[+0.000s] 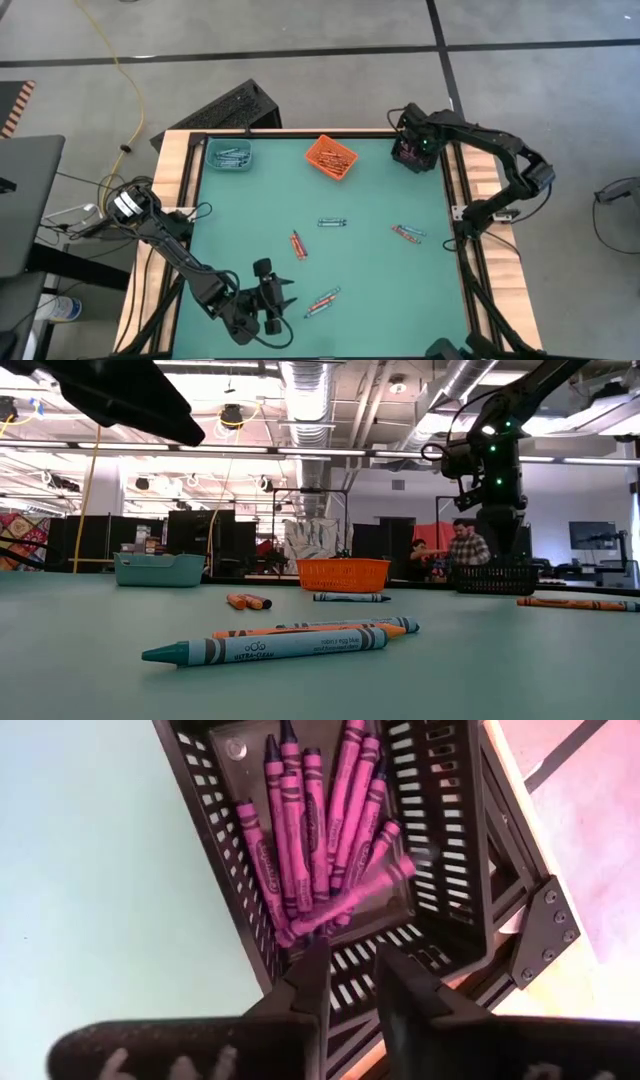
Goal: Sort crayons
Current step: Put the crayon into the black bin, then put the orange crayon into the orange bin
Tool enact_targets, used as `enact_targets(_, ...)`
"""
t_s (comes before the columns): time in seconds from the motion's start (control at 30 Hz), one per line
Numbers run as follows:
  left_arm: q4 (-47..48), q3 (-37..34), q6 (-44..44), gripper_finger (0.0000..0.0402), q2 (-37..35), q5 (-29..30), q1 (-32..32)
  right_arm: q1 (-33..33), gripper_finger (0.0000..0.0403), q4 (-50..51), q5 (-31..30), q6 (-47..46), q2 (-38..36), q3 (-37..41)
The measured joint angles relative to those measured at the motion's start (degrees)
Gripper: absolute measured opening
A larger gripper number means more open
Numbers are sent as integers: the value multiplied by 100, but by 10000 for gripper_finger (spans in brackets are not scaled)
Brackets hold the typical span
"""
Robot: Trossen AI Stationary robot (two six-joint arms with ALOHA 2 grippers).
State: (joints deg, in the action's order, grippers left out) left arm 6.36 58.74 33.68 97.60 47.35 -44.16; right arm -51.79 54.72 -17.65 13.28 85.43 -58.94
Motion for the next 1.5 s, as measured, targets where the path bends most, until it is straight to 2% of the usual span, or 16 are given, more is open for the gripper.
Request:
enact_targets(0.37, 88, 0, -233, 187, 0, -21, 69, 101, 82, 116, 293, -241, -4, 0)
enact_targets(0.67, 330, 0, -436, 187, 0, -54, 325, 746, 82, 639, 300, -501, -11, 0)
enact_targets(1.03, 323, 0, -347, 187, 0, -793, 577, 2377, 82, 1347, 737, -1317, -10, 0)
enact_targets(1.13, 407, 0, -623, 187, 0, -739, 583, 2900, 82, 1359, 737, -1539, -11, 0)
enact_targets(1.27, 1023, 0, -943, 187, 0, -858, 730, 3592, 82, 1357, 737, -1810, -11, 0)
enact_targets(1.4, 1600, -2, -1359, 187, 0, -1438, 1144, 4209, 82, 1359, 739, -2056, -11, 0)
enact_targets(1.5, 1688, -2, -1899, 187, 0, -1824, 1477, 4594, 82, 1358, 737, -2241, -11, 0)
